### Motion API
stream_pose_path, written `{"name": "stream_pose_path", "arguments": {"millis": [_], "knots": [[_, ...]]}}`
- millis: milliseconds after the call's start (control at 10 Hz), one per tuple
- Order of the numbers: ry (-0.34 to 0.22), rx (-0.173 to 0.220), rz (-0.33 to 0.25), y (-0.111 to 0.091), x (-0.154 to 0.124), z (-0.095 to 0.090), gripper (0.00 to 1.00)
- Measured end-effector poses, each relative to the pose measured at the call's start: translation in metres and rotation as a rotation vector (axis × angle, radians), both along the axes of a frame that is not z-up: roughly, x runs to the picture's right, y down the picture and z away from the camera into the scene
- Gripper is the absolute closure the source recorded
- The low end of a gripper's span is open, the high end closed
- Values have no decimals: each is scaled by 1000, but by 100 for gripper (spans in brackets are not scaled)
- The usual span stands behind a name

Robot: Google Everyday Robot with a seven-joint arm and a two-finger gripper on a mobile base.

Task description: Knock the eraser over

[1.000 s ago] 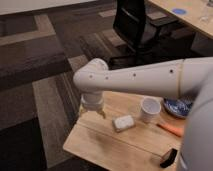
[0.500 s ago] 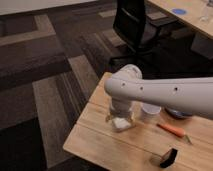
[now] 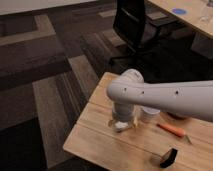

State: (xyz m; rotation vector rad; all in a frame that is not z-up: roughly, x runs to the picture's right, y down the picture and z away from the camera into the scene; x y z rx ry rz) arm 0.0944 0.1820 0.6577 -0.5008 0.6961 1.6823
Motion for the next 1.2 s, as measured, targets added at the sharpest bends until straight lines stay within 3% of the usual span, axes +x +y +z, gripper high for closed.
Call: {"name": "stream_pose_path", "arguments": {"millis": [200,500,900,1200], "knots": [[12,-16,50,17,27,6,35],[91,-64,172,61,84,1,35],[238,-78,223,78,143,-28,35],[260,-77,236,78,149,-33,35]]}}
